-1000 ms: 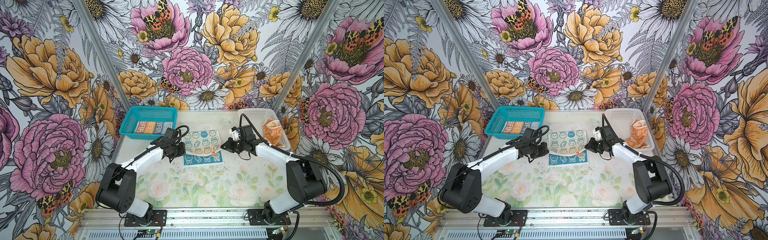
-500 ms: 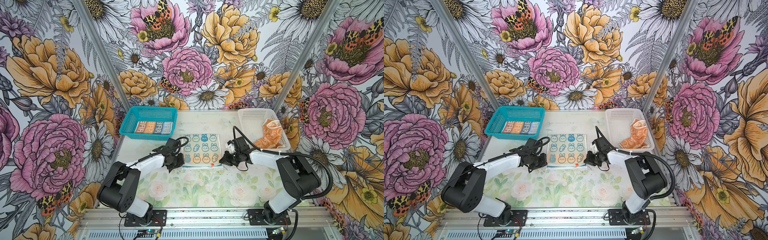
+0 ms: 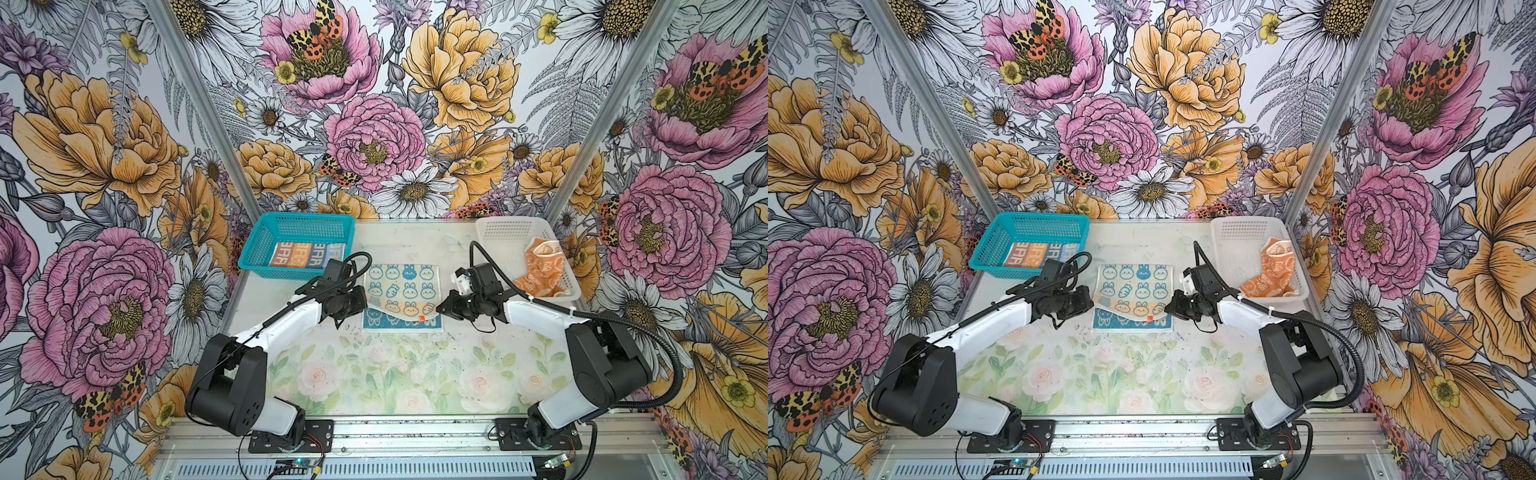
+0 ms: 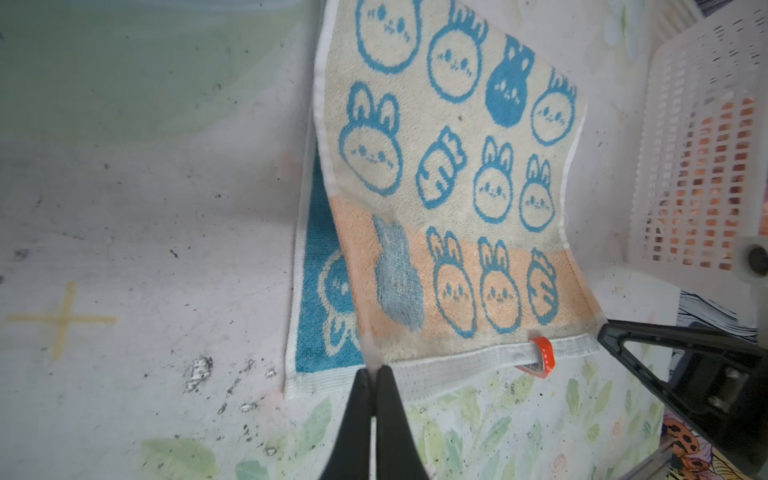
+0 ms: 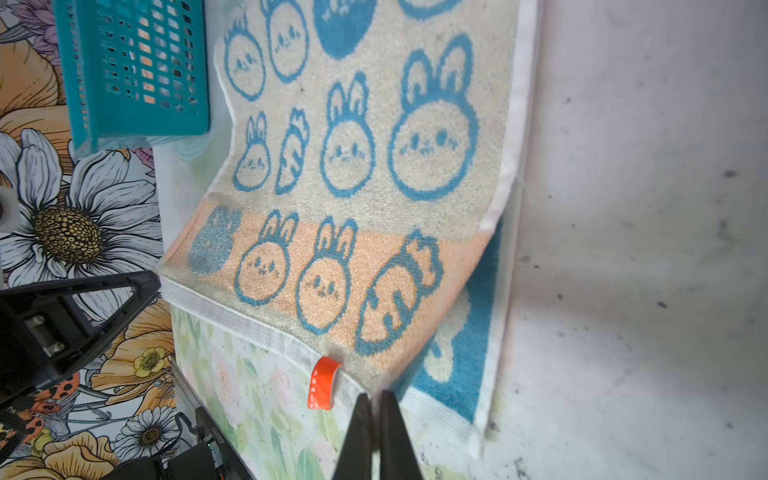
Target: Fold and stack the towels
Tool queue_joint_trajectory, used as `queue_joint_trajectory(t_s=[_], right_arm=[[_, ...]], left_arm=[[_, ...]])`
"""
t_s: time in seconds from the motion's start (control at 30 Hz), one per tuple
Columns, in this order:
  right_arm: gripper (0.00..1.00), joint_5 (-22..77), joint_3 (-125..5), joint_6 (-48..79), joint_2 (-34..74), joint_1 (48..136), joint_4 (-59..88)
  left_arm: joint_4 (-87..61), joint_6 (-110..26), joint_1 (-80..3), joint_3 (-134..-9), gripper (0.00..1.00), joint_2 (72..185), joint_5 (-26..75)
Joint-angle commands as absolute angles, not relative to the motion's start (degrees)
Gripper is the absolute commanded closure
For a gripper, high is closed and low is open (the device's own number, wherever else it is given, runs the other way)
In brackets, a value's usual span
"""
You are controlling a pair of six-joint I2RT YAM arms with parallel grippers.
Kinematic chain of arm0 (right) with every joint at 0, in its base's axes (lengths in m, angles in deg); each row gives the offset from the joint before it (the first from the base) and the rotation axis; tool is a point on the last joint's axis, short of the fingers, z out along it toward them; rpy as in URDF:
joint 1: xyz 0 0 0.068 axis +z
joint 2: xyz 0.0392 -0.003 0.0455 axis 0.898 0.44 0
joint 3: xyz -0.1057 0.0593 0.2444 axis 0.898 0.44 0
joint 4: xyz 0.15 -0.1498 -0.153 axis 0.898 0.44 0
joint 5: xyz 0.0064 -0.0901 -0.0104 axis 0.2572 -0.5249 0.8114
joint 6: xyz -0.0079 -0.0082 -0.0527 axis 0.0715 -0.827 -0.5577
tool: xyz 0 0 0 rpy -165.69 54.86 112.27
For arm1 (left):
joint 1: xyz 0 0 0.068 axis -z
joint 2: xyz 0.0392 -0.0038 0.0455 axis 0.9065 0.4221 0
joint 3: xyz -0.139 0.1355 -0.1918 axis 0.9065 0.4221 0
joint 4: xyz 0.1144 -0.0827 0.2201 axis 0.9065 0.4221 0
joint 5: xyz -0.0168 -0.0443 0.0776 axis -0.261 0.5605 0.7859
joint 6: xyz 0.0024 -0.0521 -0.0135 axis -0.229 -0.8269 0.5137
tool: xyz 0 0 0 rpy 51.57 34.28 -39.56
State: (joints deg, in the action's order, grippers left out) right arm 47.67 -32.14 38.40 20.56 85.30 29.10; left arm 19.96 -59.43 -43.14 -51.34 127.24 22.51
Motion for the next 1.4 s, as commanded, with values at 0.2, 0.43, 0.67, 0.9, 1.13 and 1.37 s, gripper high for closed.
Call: queue_joint_trajectory(t_s=[0.2, 0.43, 0.67, 0.9, 1.13, 1.37], right_arm=[[1.00, 46.0, -30.4, 37.1, 20.4, 85.7, 31.4], [1.00, 45.5, -29.6, 37.0, 24.3, 86.2, 29.7], [0.89, 45.6, -30.4, 36.5, 27.1, 86.3, 29.4], [0.40, 47.3, -31.9, 37.0, 23.3, 86.8, 29.8], [0.03, 47.8, -37.6, 35.2, 19.7, 86.5, 34.8], [0.01, 48.3, -47.0, 35.4, 22.9, 83.3, 35.2]], left_arm=[[18.9, -60.3, -41.2, -44.9, 1.00, 127.2, 24.0], [15.2, -59.9, -40.7, -43.9, 1.00, 132.3, 22.4], [14.7, -59.4, -39.6, -45.2, 0.95, 133.1, 20.7], [18.8, -58.9, -39.7, -48.7, 0.01, 130.8, 22.2], [23.5, -58.1, -41.2, -57.7, 0.01, 128.0, 22.1], [22.4, -59.8, -42.1, -69.4, 0.01, 133.8, 18.4]])
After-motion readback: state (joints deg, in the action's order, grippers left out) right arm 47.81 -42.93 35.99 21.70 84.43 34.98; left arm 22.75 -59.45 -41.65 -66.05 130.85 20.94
